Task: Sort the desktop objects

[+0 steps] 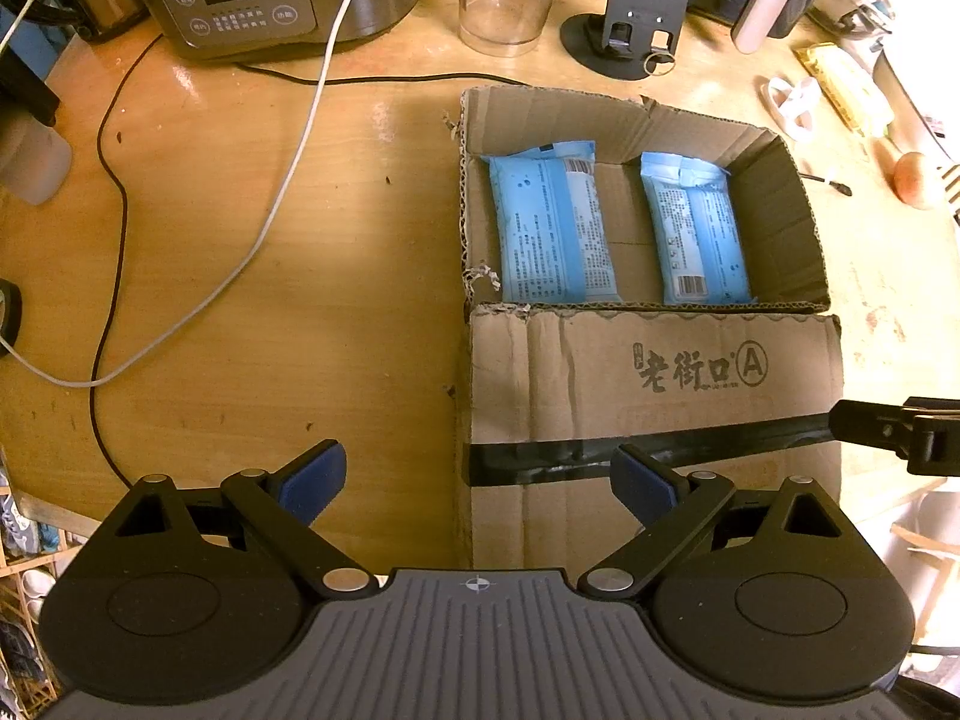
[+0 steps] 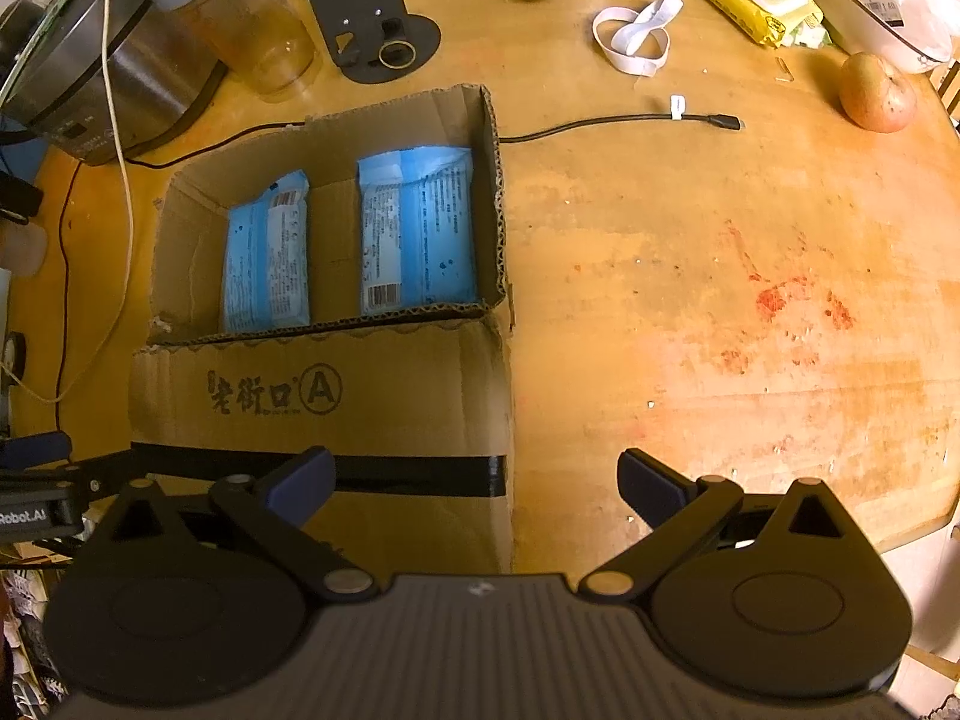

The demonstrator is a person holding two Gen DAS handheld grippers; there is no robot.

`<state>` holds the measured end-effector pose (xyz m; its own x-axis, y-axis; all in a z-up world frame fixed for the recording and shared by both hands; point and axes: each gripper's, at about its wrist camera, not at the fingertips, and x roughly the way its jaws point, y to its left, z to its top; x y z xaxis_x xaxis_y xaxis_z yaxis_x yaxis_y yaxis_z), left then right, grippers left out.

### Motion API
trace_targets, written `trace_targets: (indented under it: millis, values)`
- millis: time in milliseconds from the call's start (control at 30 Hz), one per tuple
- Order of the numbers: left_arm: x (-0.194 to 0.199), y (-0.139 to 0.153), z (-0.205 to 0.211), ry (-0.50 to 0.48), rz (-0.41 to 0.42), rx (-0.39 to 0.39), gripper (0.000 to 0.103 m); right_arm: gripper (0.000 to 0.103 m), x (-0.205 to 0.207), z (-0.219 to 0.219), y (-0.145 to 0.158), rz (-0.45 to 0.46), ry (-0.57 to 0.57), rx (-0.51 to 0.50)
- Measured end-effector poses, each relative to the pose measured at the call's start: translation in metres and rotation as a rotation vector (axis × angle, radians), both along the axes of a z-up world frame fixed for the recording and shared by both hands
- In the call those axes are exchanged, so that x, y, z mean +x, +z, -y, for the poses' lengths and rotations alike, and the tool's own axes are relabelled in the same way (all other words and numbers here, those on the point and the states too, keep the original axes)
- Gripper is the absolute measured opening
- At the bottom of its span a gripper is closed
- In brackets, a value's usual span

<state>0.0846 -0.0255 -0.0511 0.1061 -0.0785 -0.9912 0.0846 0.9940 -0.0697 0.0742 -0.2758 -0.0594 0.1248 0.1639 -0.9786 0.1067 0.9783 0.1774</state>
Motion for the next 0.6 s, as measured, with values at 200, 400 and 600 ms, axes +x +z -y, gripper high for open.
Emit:
trace_targets:
  millis: [200, 400, 600]
  values:
    - [-0.0006, 0.0000, -0.0003, 0.001, 0.000, 0.000, 0.097, 0.103, -0.0009, 0.0002, -0.0011, -0.001, -0.002, 0.000]
    - [-0.0015, -0.0014, -0.0020, 0.001, -0.003, -0.005, 0.097, 0.103, -0.0014, 0.0026, -0.0047, -0.001, -0.006, 0.018]
    - [-0.0044, -0.0053, -0.0082, 0.007, -0.010, -0.051, 0.097, 0.103, -0.0021, 0.0079, -0.0100, 0.004, -0.014, 0.061]
